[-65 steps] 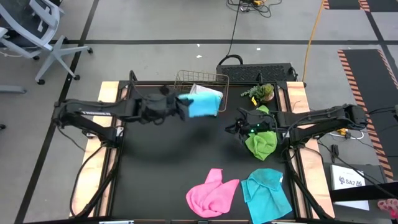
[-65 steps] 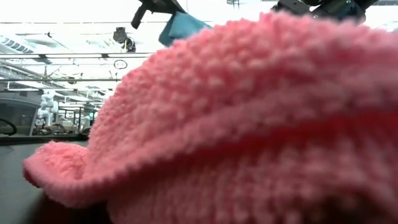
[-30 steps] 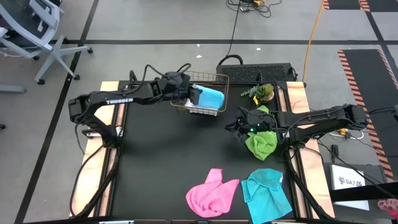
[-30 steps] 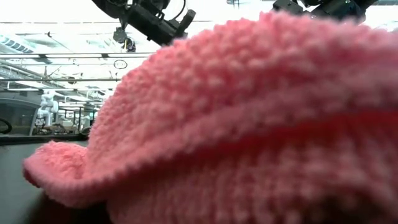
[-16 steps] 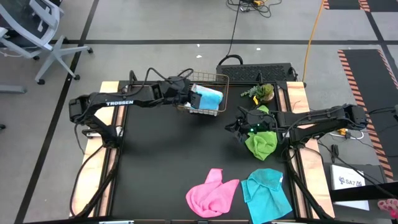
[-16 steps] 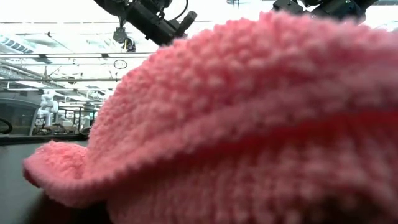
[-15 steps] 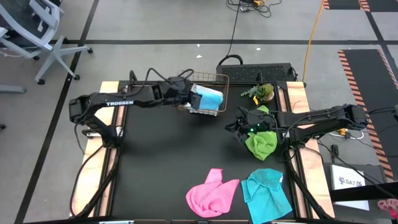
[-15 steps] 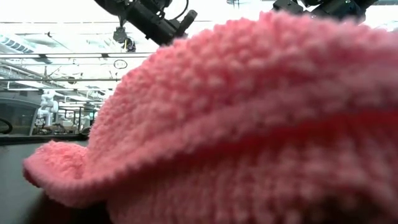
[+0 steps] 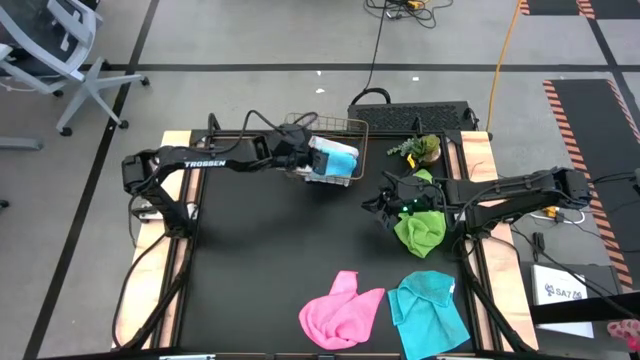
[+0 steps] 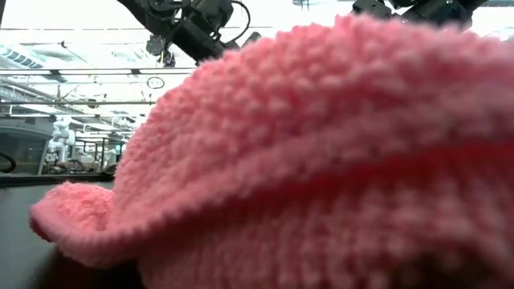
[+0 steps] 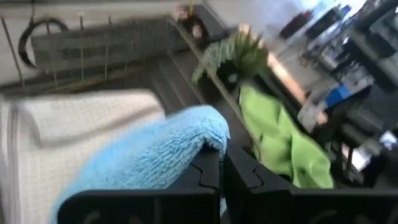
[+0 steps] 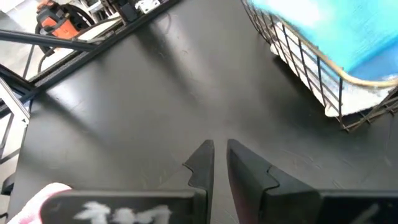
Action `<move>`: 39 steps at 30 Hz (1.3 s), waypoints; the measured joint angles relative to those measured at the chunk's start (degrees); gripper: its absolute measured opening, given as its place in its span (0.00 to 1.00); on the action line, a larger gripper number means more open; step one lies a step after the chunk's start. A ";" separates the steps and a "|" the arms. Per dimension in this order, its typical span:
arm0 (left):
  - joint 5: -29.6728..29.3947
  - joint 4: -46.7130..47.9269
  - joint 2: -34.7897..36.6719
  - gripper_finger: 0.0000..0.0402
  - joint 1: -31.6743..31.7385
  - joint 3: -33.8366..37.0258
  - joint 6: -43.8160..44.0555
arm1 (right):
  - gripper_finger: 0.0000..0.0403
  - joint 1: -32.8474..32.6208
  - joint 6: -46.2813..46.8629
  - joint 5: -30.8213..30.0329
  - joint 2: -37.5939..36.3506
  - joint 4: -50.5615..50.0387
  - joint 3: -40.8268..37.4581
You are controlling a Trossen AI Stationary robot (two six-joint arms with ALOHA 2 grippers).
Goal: Fold microfiber towels
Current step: Put the top blue microfiber cloth into the wire basket
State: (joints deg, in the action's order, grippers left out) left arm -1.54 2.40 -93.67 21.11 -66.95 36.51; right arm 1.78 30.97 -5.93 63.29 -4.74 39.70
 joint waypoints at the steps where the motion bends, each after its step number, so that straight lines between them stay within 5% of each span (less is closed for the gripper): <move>1: 0.05 -0.35 -0.30 0.00 0.59 -0.16 -0.02 | 0.08 -0.02 -0.02 0.01 0.02 -0.09 -0.02; 15: 8.61 -2.55 -8.23 0.00 7.82 0.01 0.38 | 0.08 0.00 0.05 -0.20 -0.01 0.19 -0.02; 27: 6.82 1.59 -9.24 0.01 13.02 0.01 -2.60 | 0.08 0.00 1.35 -0.24 -0.01 0.21 -0.01; 39: 3.24 1.60 -9.24 0.17 11.36 0.01 -11.28 | 0.08 0.00 1.37 -0.26 -0.01 0.21 -0.02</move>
State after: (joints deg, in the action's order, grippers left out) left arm 1.70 4.01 -102.91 32.47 -66.94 25.24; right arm 1.78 32.34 -6.20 63.29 -4.54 39.68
